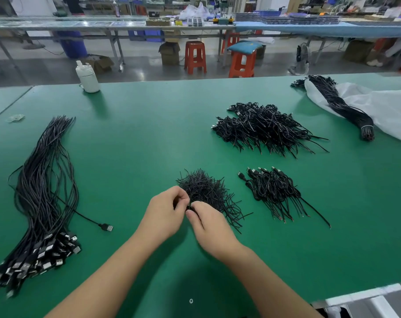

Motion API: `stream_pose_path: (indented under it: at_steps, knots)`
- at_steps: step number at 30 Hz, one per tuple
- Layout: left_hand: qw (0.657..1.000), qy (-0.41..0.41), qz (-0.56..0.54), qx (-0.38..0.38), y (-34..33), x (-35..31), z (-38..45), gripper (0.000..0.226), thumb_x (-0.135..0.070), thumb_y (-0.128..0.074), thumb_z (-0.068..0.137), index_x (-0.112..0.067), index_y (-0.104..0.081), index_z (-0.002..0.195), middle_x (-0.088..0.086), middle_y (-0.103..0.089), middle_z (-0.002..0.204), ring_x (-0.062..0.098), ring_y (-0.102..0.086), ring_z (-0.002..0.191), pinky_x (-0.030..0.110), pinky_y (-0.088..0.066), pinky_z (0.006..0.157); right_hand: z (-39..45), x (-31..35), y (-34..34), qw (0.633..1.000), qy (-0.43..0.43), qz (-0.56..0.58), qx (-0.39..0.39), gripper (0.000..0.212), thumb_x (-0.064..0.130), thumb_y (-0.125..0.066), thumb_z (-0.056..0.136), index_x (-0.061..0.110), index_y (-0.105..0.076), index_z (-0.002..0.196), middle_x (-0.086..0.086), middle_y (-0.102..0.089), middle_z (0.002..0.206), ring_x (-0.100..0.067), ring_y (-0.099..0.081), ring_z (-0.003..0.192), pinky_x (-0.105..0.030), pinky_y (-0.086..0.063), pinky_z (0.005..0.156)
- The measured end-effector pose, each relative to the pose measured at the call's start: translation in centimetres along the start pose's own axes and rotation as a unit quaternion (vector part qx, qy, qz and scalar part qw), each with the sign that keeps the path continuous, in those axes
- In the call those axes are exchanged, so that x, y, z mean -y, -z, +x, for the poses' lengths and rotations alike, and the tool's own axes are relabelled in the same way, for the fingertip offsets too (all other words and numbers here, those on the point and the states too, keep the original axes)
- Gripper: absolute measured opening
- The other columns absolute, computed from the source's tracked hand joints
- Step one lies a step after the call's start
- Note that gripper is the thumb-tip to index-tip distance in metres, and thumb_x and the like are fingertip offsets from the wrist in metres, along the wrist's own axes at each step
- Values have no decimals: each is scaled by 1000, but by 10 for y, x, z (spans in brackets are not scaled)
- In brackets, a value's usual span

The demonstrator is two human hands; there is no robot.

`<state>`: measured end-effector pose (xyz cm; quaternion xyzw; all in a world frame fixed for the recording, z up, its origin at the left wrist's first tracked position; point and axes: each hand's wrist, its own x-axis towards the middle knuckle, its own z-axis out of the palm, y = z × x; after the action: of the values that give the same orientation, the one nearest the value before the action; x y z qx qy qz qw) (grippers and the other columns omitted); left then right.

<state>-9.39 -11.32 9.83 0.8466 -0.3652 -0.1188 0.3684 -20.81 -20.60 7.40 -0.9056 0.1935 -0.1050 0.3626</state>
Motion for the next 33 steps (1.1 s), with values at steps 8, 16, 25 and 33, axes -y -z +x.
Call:
stream_pose_path:
  at_steps: [8, 16, 25, 33]
  knots:
    - [967, 141, -153, 146, 11, 16, 3, 11, -12, -69, 90, -13, -71, 79, -2, -58, 64, 14, -45, 66, 25, -34, 62, -11, -7, -2, 976, 107, -188, -23, 30, 39, -36, 103, 19, -58, 100, 1, -54, 86, -31, -56, 72, -43, -44, 64]
    - [990, 114, -26, 78, 11, 17, 5, 20, -32, -71, 88, -20, -75, 72, -2, -70, 64, 6, -42, 46, 21, -34, 49, -8, -6, -3, 970, 119, -208, -33, 33, 38, -36, 102, 19, -60, 91, 0, -60, 82, -29, -58, 70, -44, -46, 64]
    - [981, 97, -1, 166, 18, 17, 4, 18, -31, -72, 87, -20, -78, 74, -6, -67, 63, 13, -47, 56, 29, -43, 59, -8, -5, -3, 941, 148, -301, -51, 22, 33, -58, 92, 22, -62, 73, 6, -59, 64, -19, -59, 55, -26, -31, 47]
    - [973, 25, 151, 174, 14, 7, 1, 17, -16, -65, 85, -27, -67, 73, -11, -68, 72, 12, -62, 73, 24, -50, 70, -2, -7, -3, 943, 142, -299, 21, 30, 38, -36, 103, 20, -58, 94, -2, -64, 93, -28, -62, 87, -35, -30, 61]
